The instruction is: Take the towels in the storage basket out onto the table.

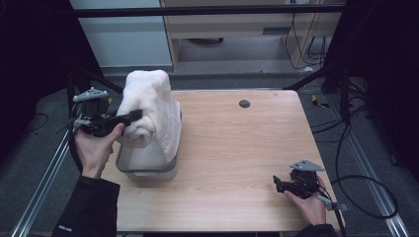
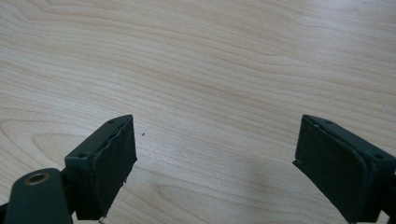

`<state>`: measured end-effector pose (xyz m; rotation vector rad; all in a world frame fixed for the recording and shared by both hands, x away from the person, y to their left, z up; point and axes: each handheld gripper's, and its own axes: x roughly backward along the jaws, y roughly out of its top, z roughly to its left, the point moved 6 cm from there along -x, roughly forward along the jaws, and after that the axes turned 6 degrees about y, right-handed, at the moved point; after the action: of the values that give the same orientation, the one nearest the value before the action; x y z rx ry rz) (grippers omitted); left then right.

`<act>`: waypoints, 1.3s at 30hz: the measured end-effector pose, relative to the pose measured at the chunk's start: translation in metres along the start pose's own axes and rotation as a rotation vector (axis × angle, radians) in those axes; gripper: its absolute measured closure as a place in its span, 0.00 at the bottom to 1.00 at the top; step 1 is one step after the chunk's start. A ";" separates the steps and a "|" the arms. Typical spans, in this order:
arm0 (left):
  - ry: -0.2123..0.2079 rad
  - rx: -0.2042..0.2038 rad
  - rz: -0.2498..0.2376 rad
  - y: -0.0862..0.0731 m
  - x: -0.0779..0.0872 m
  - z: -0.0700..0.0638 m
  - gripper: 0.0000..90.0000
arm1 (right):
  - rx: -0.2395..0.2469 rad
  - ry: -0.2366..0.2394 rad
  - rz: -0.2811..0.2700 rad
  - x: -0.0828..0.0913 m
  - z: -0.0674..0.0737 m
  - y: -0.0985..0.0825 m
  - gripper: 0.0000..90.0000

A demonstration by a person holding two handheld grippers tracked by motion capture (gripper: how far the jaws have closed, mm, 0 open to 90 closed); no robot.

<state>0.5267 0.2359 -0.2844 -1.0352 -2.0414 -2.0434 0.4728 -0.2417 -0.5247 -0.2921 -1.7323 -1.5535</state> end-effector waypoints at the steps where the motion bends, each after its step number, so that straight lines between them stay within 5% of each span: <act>1: -0.002 -0.010 0.001 0.001 0.000 -0.002 0.65 | -0.001 0.000 -0.001 0.000 0.000 0.000 0.14; 19: -0.093 -0.081 -0.002 0.012 -0.018 -0.062 0.64 | -0.006 -0.003 -0.011 0.002 -0.002 0.001 0.13; 39: -0.175 -0.129 0.043 -0.005 -0.065 -0.116 0.64 | -0.004 -0.013 -0.025 0.004 -0.006 0.002 0.13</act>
<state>0.5275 0.1052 -0.3082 -1.3127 -1.9648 -2.1578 0.4733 -0.2484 -0.5207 -0.2845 -1.7486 -1.5764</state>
